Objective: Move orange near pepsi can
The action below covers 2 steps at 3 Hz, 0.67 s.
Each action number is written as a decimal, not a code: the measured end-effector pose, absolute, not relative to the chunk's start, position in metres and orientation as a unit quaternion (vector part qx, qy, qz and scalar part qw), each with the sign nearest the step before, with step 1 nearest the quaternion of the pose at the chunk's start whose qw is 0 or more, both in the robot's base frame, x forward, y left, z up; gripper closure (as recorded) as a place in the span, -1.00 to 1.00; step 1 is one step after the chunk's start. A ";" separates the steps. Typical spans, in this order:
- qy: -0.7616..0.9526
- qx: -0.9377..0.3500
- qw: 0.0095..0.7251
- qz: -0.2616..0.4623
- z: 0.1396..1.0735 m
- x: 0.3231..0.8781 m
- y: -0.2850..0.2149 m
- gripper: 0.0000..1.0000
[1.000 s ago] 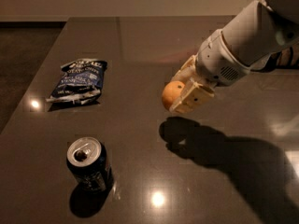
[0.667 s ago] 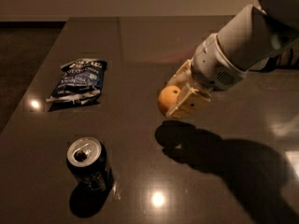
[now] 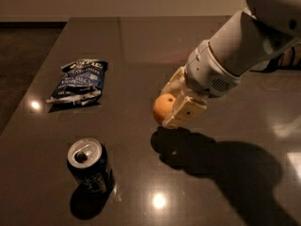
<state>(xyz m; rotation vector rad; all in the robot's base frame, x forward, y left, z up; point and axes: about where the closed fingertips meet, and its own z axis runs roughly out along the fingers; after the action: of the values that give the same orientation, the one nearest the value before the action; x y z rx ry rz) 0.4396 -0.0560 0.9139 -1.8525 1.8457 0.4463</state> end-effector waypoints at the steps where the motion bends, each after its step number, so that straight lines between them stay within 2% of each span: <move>1: 0.660 -0.698 0.223 0.165 0.905 0.426 -0.056 1.00; 2: 0.643 -0.718 0.205 0.172 0.897 0.406 -0.047 1.00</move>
Offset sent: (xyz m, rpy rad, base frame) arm -0.0600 0.0190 -0.0275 -0.0680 0.0622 0.1877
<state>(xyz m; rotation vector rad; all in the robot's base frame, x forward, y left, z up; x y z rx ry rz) 0.4059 -0.0470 0.8974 -2.0001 1.7917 0.4795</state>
